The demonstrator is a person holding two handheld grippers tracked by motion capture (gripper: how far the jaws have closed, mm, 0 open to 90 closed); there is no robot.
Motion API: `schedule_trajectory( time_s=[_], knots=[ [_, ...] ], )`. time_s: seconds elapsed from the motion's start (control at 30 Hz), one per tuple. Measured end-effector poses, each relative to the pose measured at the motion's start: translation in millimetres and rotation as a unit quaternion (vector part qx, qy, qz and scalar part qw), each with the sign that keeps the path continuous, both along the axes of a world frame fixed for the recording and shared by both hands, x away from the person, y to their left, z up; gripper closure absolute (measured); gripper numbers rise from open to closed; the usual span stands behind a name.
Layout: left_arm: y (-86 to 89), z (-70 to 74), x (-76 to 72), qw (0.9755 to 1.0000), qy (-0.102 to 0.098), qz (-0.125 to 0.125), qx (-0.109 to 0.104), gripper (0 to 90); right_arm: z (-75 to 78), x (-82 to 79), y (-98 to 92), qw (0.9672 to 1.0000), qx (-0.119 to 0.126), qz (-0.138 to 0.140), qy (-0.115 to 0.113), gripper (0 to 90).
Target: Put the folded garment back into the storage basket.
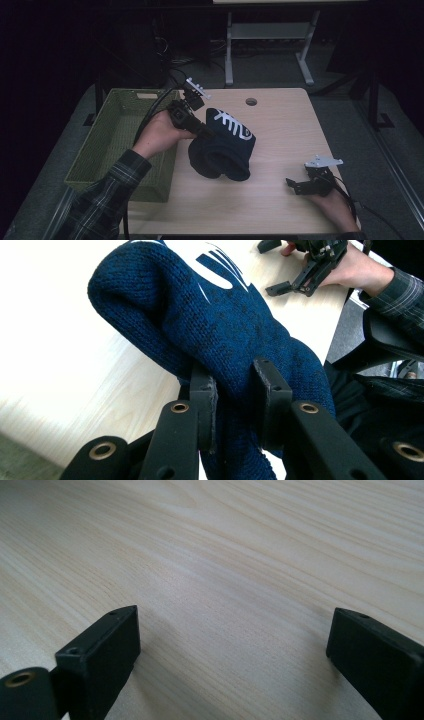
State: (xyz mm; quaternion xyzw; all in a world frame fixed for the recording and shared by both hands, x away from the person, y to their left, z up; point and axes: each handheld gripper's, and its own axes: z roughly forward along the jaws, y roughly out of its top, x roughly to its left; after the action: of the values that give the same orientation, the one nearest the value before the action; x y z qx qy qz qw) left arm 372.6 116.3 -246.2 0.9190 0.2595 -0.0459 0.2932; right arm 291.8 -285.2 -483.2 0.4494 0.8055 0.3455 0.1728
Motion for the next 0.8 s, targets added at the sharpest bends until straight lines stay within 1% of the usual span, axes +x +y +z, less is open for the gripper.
schedule_trajectory(
  time_s=[0.13,0.2,0.47,0.53,0.67,0.8],
  knots=[
    [11.5,9.8,-1.8,0.9999,-0.007,0.009,-0.005,74.1,0.0,0.0,0.0,1.0,0.0,0.0,0.0,6.5],
    [17.3,13.8,-2.2,0.9998,-0.009,0.015,-0.01,74.1,0.0,0.0,0.0,1.0,0.0,0.0,0.0,6.5],
    [39.2,28.4,-6.0,0.9994,-0.018,0.03,-0.002,74.2,0.0,0.1,-0.1,1.0,0.0,-0.002,0.0,6.5],
    [45.2,31.7,-7.1,0.9991,-0.018,0.038,-0.005,74.2,0.0,0.1,-0.1,1.0,0.0,-0.002,0.0,6.6],
    [58.0,39.7,-8.9,0.9987,-0.023,0.046,-0.003,74.2,0.0,0.1,-0.1,1.0,0.0,-0.002,0.0,6.5],
    [70.8,46.5,-11.1,0.9979,-0.024,0.06,-0.009,74.2,0.0,0.2,-0.2,1.0,0.0,-0.002,0.0,6.6]
  ],
)
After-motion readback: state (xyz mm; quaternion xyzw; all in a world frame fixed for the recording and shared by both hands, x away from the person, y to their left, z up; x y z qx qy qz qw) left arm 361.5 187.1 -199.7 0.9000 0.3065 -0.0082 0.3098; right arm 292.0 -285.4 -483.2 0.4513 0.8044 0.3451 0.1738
